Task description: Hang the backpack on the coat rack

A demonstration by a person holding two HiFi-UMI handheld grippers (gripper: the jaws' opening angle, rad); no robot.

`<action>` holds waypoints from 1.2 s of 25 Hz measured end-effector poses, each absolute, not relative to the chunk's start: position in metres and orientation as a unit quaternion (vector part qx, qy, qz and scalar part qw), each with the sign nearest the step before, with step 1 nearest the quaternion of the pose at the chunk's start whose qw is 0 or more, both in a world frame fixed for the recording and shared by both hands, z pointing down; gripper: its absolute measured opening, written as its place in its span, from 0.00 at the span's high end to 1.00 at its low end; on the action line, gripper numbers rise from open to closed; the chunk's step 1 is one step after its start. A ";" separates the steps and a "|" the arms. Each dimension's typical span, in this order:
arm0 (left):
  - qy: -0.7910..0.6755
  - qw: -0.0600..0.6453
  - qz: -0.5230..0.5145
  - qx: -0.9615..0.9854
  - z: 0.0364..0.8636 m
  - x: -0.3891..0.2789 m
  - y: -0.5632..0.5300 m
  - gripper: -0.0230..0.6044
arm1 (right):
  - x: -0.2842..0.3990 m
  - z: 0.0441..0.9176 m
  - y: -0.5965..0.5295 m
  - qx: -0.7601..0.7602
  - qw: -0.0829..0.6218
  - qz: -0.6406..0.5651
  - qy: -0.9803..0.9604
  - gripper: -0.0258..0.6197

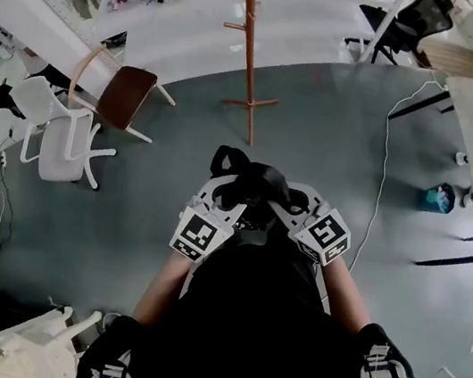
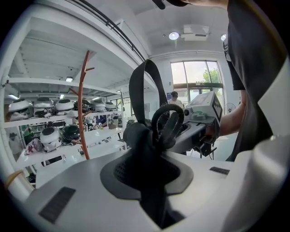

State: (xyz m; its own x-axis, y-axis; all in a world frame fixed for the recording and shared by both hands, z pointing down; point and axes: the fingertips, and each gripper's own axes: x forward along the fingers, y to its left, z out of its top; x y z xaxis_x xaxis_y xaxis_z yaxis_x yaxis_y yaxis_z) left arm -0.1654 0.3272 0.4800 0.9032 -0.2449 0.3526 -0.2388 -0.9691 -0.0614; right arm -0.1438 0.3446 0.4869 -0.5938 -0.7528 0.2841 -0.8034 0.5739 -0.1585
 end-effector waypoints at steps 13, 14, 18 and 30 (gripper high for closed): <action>0.224 -0.021 -0.154 -0.962 0.477 -0.050 0.276 0.82 | -0.021 0.483 0.287 0.364 0.104 0.128 -0.917 0.83; 0.230 -0.023 -0.152 -0.961 0.476 -0.043 0.271 0.82 | -0.014 0.481 0.282 0.359 0.105 0.126 -0.919 0.83; 0.253 -0.024 -0.148 -0.956 0.476 -0.020 0.254 0.82 | 0.010 0.482 0.263 0.343 0.107 0.117 -0.926 0.83; 0.266 -0.032 -0.163 -0.950 0.484 0.008 0.219 0.82 | 0.036 0.488 0.228 0.330 0.108 0.116 -0.930 0.83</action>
State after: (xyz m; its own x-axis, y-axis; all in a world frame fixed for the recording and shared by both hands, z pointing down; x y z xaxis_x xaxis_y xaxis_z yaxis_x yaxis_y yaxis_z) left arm 0.0079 0.2191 0.4836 0.8052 -0.4945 0.3273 -0.5156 -0.8564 -0.0253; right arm 0.0361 0.2281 0.4880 -0.7584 -0.5895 0.2782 -0.6398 0.7549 -0.1445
